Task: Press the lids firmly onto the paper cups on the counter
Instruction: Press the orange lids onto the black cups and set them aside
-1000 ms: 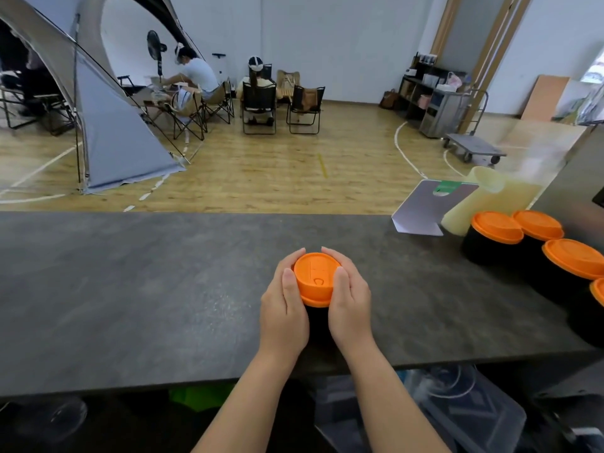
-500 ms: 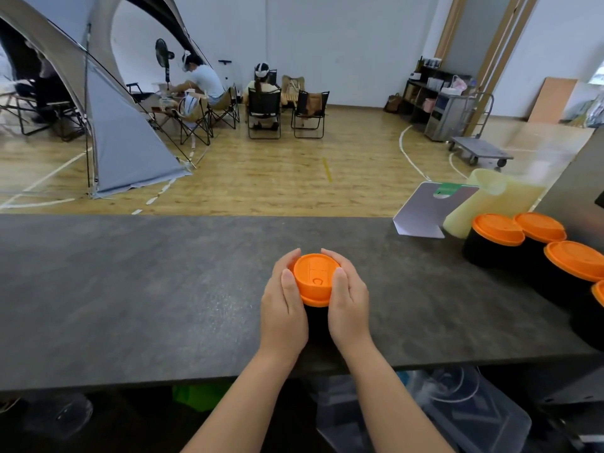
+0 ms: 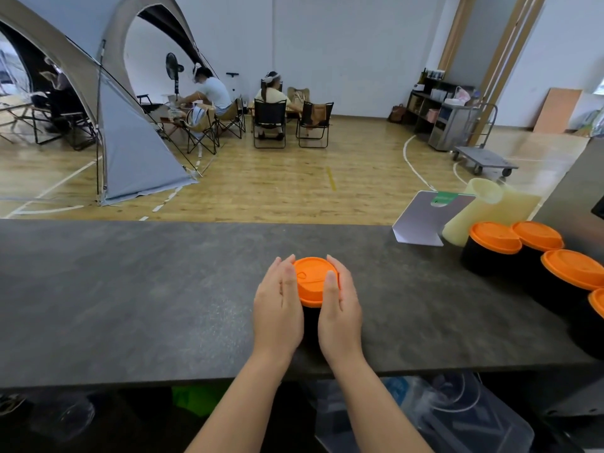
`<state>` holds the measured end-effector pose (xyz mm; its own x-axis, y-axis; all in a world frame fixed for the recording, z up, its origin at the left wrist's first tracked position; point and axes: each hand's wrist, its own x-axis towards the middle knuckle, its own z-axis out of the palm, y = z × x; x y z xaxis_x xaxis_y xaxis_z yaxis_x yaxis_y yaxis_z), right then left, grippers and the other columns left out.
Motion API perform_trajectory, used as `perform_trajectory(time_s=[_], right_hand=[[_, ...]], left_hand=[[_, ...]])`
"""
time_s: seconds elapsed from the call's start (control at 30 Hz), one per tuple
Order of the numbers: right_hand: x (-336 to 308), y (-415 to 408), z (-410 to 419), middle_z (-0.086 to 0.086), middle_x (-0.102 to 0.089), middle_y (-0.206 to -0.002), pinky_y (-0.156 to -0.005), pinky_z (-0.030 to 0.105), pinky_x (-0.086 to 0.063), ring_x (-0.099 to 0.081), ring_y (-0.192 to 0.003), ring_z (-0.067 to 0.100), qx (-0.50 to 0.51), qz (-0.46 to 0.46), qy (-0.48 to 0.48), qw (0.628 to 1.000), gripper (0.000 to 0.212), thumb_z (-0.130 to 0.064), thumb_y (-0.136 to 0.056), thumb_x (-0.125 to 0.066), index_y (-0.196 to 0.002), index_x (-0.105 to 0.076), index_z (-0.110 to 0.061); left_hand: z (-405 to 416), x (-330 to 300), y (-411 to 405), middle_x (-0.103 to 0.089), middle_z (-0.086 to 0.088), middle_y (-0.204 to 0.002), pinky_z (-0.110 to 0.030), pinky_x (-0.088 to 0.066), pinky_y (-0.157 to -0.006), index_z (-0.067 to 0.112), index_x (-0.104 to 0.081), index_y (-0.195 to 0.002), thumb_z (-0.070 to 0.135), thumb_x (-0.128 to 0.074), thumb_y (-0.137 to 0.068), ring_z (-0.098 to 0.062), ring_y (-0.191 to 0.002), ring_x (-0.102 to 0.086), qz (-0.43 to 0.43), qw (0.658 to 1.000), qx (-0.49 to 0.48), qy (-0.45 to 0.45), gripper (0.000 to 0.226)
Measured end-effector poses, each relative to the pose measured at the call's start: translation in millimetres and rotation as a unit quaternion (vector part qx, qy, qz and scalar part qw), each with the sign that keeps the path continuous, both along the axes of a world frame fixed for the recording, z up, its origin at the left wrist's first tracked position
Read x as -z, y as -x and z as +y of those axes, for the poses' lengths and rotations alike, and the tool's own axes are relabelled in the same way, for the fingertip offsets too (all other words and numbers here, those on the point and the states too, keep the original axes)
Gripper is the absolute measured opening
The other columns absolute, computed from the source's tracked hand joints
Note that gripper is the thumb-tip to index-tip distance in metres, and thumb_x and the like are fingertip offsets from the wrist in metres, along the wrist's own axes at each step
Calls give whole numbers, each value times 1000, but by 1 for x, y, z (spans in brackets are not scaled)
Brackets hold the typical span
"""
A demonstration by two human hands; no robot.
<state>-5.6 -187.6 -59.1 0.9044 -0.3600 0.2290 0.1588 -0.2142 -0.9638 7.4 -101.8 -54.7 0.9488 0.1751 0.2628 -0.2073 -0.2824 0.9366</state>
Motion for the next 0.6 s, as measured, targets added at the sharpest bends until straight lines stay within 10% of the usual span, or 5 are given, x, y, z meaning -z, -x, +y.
perform_trajectory(time_s=[0.17, 0.27, 0.6], right_hand=[[-5, -8, -15, -8, -64, -97, -69, 10, -48, -62, -88, 9, 21, -28, -23, 999, 5, -21, -99, -57, -98, -58, -25], [-1, -18, -17, -8, -60, -100, -72, 13, -49, -60, -90, 10, -18, -31, -29, 999, 8, -28, -95, -51, -102, -55, -29], [13, -24, -14, -18, -66, -108, -79, 19, -53, -63, -101, 4, -24, -74, -6, 997, 43, -49, -89, -34, -116, -64, -33]], left_hand=[[1, 5, -7, -62, 10, -125, -26, -47, -96, 32, -54, -131, 43, -29, -106, -9, -117, -58, -13, 999, -7, 41, 37], [3, 12, -8, -67, 15, -101, -28, -52, -82, 35, -63, -110, 55, -29, -101, -8, -99, -64, -59, 997, -36, 30, 41], [-2, 28, -9, -58, 19, -123, -36, -54, -93, 39, -48, -135, 42, -24, -105, -4, -113, -58, -61, 998, 16, -22, 39]])
